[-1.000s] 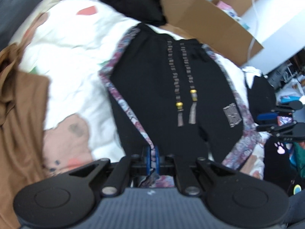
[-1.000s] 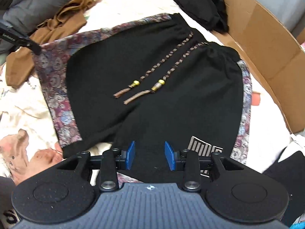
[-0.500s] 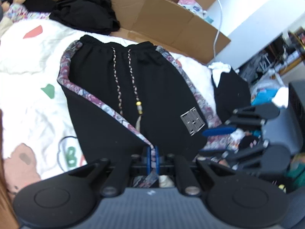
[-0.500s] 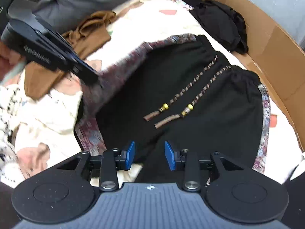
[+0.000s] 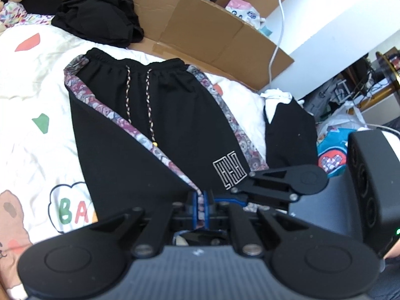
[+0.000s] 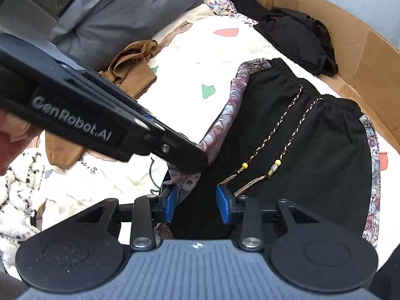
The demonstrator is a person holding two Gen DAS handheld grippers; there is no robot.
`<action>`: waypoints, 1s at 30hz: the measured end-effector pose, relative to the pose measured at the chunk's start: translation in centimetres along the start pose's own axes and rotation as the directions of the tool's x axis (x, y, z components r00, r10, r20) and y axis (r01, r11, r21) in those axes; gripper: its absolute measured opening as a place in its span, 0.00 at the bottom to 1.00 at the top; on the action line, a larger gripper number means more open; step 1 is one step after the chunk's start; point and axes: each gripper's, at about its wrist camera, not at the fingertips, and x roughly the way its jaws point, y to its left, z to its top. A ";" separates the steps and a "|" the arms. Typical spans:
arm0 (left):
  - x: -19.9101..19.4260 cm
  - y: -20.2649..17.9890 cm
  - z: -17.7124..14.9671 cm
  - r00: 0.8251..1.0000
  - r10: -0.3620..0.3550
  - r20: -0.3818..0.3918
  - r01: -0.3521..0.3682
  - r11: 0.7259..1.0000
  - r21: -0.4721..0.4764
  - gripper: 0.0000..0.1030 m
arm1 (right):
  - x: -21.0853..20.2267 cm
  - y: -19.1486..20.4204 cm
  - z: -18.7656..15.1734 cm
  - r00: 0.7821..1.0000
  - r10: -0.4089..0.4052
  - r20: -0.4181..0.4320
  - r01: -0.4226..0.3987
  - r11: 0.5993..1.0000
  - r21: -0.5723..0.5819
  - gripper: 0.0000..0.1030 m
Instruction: Fold clothes
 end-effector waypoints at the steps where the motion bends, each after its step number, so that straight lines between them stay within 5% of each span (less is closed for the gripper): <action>1: 0.0 -0.1 0.0 1.000 0.006 0.000 -0.006 1.000 -0.002 0.06 | 0.1 0.1 0.0 1.000 -0.003 0.007 0.003 1.000 0.002 0.38; 9: 0.0 -1.1 0.1 0.998 0.063 -0.007 -0.063 0.998 0.008 0.06 | 1.2 0.8 0.8 1.000 0.012 0.013 -0.013 0.997 0.082 0.38; 15: -0.3 -0.7 0.3 0.999 0.038 0.000 -0.038 0.999 -0.025 0.05 | 1.1 0.7 1.7 0.997 0.006 0.070 -0.019 0.984 0.178 0.38; 20: 0.0 -1.1 0.2 0.999 0.037 0.001 -0.037 0.999 -0.007 0.06 | 1.5 0.3 1.6 0.998 -0.014 0.057 0.005 0.986 0.167 0.24; 23: 0.3 -1.5 0.2 0.998 0.057 0.004 -0.058 0.998 0.015 0.14 | 1.6 0.1 1.6 0.999 -0.001 0.037 -0.004 0.989 0.146 0.09; 25: 0.5 -1.6 0.0 0.998 0.056 0.009 -0.056 0.998 0.016 0.19 | 1.6 -0.1 1.3 1.000 -0.008 0.026 0.004 0.992 0.123 0.07; 30: 1.0 -1.6 -0.2 0.998 0.060 0.020 -0.060 0.998 0.003 0.52 | 1.3 -1.1 0.5 1.000 -0.020 0.005 0.019 0.991 0.130 0.07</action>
